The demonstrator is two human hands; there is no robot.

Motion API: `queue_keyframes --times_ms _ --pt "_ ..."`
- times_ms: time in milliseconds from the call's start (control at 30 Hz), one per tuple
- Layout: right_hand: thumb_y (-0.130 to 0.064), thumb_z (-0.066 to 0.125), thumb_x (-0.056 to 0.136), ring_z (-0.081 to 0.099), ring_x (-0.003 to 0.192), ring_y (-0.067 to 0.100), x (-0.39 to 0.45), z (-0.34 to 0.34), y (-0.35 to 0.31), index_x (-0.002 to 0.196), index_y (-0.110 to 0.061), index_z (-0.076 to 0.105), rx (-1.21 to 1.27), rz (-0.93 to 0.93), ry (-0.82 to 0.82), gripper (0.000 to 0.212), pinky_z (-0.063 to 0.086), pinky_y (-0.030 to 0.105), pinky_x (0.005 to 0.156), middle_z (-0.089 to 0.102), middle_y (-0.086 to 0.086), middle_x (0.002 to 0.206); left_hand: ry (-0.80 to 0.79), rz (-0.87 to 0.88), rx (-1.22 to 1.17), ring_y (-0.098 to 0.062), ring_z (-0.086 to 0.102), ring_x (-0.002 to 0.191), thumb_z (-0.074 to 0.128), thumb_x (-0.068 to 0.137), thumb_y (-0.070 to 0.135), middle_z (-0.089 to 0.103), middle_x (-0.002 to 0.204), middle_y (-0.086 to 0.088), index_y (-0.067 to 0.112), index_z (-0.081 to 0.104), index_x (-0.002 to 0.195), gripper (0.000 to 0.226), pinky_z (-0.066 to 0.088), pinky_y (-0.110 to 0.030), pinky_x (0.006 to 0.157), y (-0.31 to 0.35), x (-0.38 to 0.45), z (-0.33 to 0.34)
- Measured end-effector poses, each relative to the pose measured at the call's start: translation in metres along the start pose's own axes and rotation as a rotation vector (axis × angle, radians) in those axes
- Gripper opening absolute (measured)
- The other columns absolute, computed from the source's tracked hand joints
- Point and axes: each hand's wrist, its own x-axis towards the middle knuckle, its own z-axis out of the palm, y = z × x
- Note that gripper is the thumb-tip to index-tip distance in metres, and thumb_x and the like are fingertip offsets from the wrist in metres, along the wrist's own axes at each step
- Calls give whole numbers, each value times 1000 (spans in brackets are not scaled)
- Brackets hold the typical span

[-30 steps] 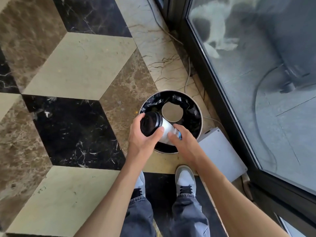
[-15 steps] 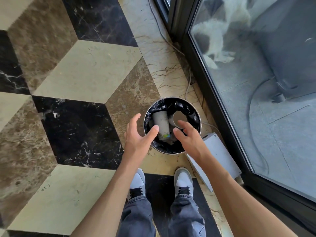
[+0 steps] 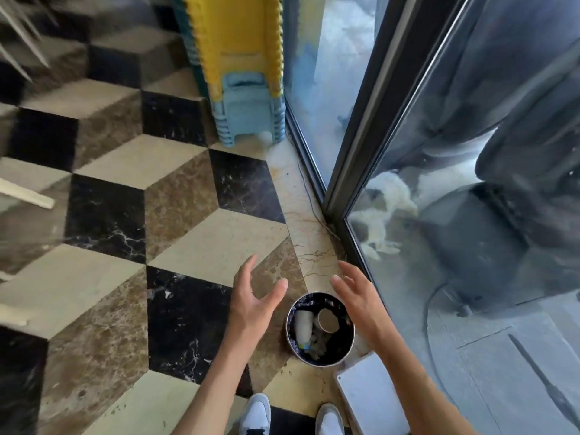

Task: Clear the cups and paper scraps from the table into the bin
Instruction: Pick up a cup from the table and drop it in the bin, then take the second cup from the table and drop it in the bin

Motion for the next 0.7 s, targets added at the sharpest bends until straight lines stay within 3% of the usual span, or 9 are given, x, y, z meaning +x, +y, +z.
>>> queue_keyframes --times_ms 100,200,267,367,500,633,700 --pt "-42 59 95 49 136 20 -30 -14 -87 143 -26 47 40 -117 4 53 38 49 116 52 2 148 41 101 -30 -10 32 145 61 70 71 33 159 11 34 33 151 93 28 -28 110 82 -18 -39" --pt "-41 59 95 50 136 24 -60 -21 -172 145 -25 45 68 -248 -17 54 41 49 114 53 7 147 79 205 -58 -5 32 140 60 70 72 35 157 11 40 33 149 90 27 -27 108 155 -30 -79" --pt "-39 57 97 46 140 21 -80 -25 -224 147 -22 44 61 -348 -21 55 40 39 115 49 6 151 90 262 -88 -7 31 141 63 71 73 34 158 10 45 33 147 86 30 -32 108 197 -36 -104" --pt "-34 55 98 46 138 14 -113 -30 -289 148 -20 43 60 -488 -1 53 40 19 103 48 0 151 125 351 -145 -7 30 144 66 69 77 36 152 18 54 34 143 84 32 -32 110 249 -49 -142" --pt "-36 55 98 50 125 2 -159 -34 -346 148 -24 43 67 -622 -26 53 40 20 99 52 1 149 220 451 -112 10 34 131 64 67 83 35 142 35 71 30 135 77 30 -17 97 289 -79 -191" --pt "-53 54 87 51 126 6 -192 -31 -380 150 -25 39 63 -716 -120 70 42 20 97 48 4 152 354 470 -99 -2 31 140 61 66 84 31 159 19 70 30 135 77 29 -14 96 305 -112 -232" --pt "-51 53 88 51 124 5 -201 -23 -396 150 -24 38 57 -764 -180 69 43 12 90 45 0 154 429 476 -98 0 29 140 58 64 88 29 161 18 67 30 137 82 28 -11 93 305 -132 -251"
